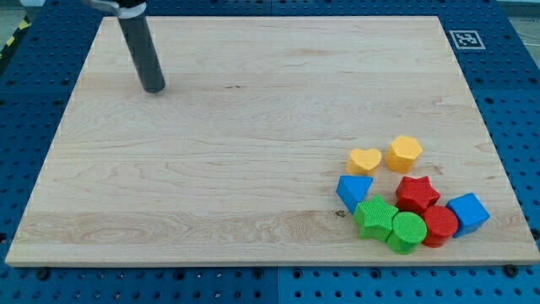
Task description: Move your hand to the bottom left corner
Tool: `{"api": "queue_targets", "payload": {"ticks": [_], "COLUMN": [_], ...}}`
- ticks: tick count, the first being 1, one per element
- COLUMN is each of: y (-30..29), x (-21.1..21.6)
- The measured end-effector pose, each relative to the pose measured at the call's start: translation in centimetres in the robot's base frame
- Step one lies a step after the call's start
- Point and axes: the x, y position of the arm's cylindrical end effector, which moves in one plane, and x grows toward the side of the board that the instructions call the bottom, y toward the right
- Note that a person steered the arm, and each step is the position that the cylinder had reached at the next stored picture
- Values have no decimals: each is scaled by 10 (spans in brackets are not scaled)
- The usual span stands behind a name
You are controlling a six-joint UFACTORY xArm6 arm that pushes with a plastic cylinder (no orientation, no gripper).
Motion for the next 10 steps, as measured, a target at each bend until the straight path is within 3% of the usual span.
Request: {"api": "queue_targets", "payload": {"ticks": [2,3,4,6,7,10], "y": [-75,-117,-122,-122,-117,-99], "x": [3,27,60,178,211,207]}}
